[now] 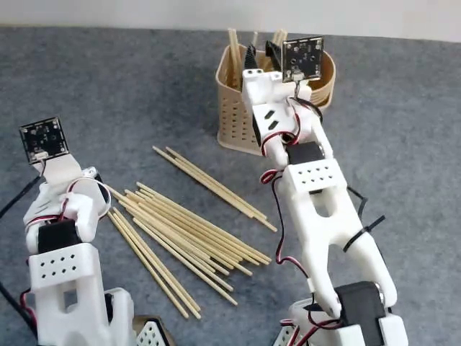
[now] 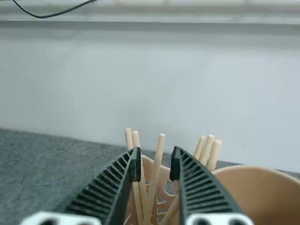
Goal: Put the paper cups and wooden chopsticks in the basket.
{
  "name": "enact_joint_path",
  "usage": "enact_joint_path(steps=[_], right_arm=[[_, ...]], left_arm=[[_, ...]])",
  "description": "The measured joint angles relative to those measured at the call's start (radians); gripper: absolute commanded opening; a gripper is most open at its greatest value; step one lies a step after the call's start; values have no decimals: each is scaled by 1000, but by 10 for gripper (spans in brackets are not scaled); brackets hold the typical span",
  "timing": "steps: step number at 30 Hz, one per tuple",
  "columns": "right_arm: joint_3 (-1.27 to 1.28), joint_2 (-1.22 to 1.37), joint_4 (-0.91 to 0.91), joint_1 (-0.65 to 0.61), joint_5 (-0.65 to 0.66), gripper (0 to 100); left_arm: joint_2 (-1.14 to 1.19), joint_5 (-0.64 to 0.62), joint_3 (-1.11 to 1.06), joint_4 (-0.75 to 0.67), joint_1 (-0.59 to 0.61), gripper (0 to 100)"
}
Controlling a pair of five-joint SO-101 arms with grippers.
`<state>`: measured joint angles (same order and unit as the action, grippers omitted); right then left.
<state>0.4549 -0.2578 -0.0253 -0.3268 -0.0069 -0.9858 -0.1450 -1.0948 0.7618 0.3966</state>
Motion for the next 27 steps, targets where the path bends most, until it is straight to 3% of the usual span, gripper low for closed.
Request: enact_joint_path(steps=[4, 16, 22, 27], right_arm=[[11, -110, 69, -5, 0, 115], [161, -450, 578, -203, 0, 115], [255, -532, 692, -287, 146, 115], [259, -535, 825, -364, 187, 116]], left_arm=[[0, 0, 0, 0, 0, 32], [0, 0, 0, 0, 0, 32], [0, 0, 0, 0, 0, 32], [0, 0, 0, 0, 0, 32]])
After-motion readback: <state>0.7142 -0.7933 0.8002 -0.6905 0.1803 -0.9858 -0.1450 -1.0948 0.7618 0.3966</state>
